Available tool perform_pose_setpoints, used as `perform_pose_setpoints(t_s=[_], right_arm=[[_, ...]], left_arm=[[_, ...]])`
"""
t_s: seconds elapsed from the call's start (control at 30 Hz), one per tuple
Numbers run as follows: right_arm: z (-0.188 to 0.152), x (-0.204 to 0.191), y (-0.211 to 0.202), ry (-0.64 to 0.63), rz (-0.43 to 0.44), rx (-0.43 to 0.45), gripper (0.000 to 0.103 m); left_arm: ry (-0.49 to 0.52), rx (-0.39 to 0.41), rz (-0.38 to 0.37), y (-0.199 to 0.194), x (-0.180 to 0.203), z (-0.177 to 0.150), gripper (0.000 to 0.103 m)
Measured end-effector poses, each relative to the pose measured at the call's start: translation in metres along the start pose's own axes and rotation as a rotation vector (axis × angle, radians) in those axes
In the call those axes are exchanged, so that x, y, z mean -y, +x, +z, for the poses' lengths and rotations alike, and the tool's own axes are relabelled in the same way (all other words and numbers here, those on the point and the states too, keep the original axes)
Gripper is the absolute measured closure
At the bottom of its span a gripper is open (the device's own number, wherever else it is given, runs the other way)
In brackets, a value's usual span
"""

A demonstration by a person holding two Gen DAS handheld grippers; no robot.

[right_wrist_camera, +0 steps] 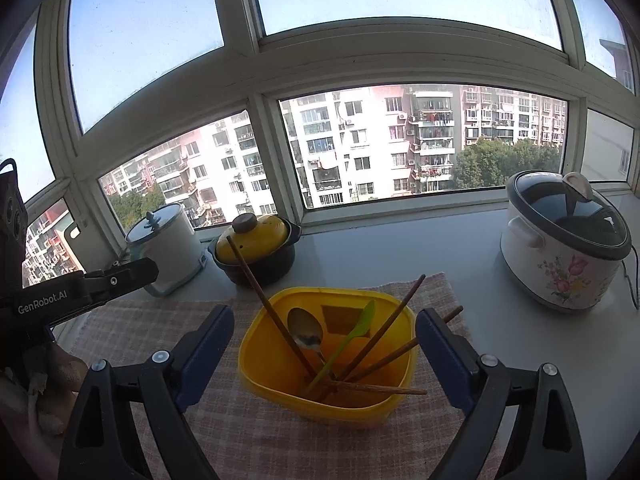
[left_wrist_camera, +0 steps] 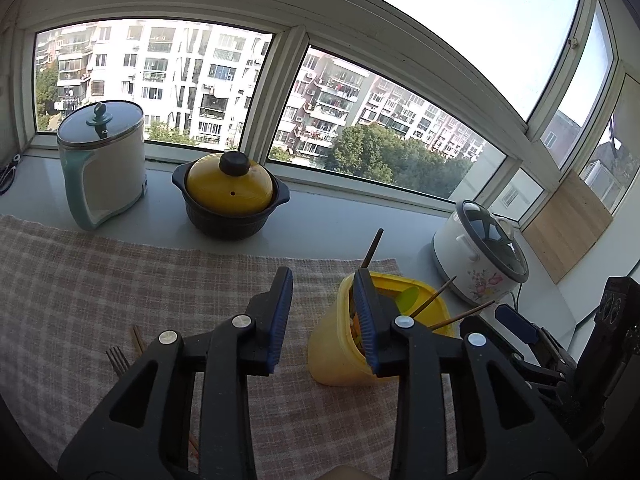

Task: Organize utensils
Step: 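Move both tools back from the bin toward the fork and chopsticks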

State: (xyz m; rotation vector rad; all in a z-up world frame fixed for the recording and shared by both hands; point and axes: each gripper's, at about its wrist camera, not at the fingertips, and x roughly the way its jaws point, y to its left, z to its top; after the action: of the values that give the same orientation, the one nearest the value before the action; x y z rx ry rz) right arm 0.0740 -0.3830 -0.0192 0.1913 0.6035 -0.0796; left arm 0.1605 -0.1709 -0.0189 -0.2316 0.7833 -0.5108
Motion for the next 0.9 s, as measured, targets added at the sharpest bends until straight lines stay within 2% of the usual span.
perform_pose_setpoints(t_s=[0.07,0.37,0.7,0.9], right_arm=[[-0.002,-0.004,-0.003,-0.004,0.003,0.014,0.000],[-0.015,-0.022,-0.002,-0.034,0.042,-0.002,0.000],[-0.039,-0.055,0.012,-0.104,0.152,-0.061,0.000],[-0.057,-0.081,0.034,-0.172,0.236,-0.171,0.003]], left_arm=[[-0.008,0.000,0.014,-0.005,-0.009,-0.003,0.065],[-0.032,0.002,0.142,-0.025,-0.066,-0.021,0.065],[-0.196,-0.135,0.254,-0.033,-0.158,-0.066,0.065],[-0.266,-0.186,0.283,-0.034,-0.191,-0.093,0.065]])
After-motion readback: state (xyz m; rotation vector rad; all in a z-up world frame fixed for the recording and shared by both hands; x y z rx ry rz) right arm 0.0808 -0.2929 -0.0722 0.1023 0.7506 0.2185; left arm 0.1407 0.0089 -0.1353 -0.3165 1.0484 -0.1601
